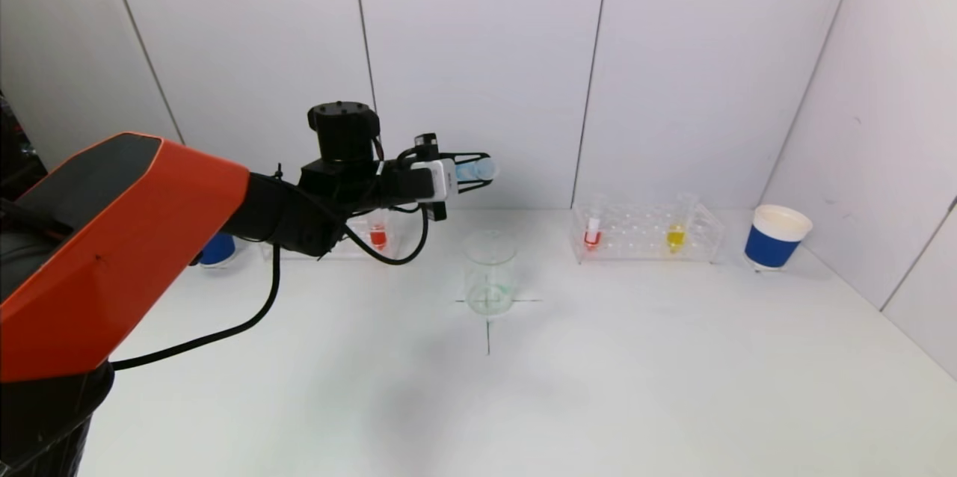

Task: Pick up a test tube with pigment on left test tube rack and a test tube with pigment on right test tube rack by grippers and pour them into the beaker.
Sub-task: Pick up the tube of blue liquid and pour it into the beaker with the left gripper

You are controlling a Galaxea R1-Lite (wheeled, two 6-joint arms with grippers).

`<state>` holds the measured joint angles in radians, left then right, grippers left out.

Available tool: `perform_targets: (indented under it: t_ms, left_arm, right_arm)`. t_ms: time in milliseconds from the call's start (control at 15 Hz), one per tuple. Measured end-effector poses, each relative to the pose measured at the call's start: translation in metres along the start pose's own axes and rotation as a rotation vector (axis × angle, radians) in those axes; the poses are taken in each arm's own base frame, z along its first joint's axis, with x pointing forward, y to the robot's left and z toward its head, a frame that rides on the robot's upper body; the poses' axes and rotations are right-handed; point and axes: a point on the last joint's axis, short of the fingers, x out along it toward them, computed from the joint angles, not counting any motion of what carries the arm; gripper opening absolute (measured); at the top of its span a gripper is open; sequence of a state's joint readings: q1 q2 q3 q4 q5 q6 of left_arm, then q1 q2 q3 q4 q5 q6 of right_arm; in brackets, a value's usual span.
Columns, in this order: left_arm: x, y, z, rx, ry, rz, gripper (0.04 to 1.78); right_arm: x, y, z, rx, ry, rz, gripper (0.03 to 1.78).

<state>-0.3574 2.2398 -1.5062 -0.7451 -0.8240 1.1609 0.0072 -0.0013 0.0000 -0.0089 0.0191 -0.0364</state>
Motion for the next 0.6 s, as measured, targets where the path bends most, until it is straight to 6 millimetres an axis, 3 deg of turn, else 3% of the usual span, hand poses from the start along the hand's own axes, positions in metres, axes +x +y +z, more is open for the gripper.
perform_targets:
  t_ms: [600]
  left_arm:
    - [-0.0014,-0.0072,-0.0019,0.034,0.006,-0.017,0.43]
  right_arm:
    - [0.0,0.0,0.0,0.0,0.0,0.0,1.77]
